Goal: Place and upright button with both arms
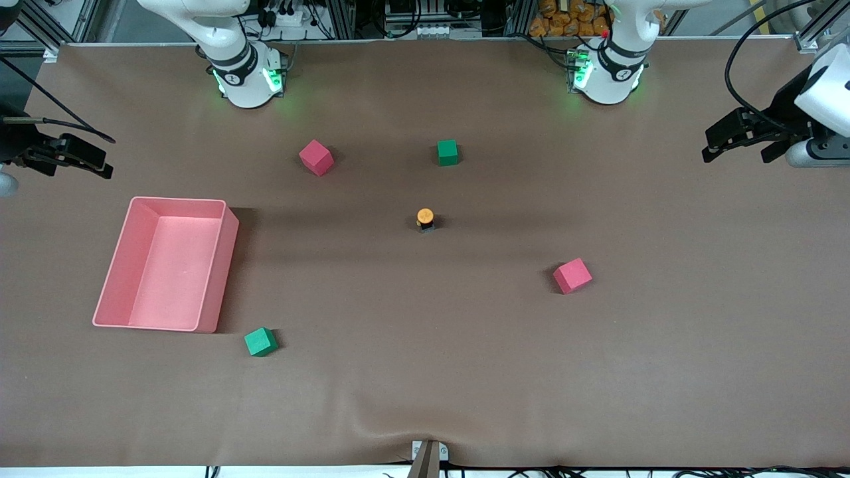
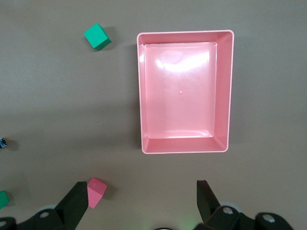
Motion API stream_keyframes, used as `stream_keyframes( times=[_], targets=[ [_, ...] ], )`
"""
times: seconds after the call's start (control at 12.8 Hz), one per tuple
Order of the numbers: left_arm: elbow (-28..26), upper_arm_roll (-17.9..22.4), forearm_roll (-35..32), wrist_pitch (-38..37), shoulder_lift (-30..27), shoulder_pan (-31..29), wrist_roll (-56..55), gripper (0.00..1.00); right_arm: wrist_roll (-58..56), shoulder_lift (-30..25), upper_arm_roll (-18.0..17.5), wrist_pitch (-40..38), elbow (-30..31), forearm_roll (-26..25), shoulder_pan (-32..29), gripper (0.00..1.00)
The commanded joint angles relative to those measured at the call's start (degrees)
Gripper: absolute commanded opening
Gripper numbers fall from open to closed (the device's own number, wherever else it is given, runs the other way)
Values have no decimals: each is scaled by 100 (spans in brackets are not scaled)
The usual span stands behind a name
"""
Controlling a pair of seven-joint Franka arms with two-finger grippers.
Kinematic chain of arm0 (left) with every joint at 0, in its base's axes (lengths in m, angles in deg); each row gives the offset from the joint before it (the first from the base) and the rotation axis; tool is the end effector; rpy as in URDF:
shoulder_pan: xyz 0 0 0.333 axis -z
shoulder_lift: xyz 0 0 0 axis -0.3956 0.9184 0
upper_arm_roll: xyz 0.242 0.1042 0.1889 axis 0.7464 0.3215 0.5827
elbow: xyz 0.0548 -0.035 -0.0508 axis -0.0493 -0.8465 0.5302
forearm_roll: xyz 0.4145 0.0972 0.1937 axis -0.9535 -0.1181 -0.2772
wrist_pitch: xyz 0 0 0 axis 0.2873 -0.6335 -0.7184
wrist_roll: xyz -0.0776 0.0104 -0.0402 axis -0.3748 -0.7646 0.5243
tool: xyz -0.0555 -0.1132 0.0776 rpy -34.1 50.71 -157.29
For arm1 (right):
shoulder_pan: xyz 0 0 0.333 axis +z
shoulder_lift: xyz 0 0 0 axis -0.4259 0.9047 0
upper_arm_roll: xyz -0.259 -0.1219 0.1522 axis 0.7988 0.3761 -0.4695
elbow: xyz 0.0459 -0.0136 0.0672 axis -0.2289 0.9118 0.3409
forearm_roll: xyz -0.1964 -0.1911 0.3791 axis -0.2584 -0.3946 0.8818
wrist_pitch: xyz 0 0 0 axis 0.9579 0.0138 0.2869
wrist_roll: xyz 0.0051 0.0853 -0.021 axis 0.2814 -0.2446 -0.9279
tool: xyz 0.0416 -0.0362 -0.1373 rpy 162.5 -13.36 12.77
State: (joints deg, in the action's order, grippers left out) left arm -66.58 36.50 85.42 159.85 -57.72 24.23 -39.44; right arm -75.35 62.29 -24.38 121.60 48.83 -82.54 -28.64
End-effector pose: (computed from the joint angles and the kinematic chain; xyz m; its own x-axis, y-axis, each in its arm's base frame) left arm 0.6043 -0.0650 0.6155 0.9997 0.0216 -0.0084 0.0221 -0.9981 0.0568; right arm 0.6183 -0.0158 0.5937 0.9938 -0.0747 -0.0824 -0.0764 -0.9969 -0.0176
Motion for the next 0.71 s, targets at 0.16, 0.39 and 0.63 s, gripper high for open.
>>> stream_keyframes(
  times=[0.16,0.39,0.63],
  targets=[
    [91,36,-90,-272,-7,-4,75,100,16,-20,-70,-88,-78,3,-97,100],
    [118,-17,-369,-263,28,-4,66,100,16,-20,-70,-88,-78,3,-88,100],
    [144,-26,-397,-263,46,-22,84,100,16,-20,-70,-88,-78,3,-88,100]
  ],
)
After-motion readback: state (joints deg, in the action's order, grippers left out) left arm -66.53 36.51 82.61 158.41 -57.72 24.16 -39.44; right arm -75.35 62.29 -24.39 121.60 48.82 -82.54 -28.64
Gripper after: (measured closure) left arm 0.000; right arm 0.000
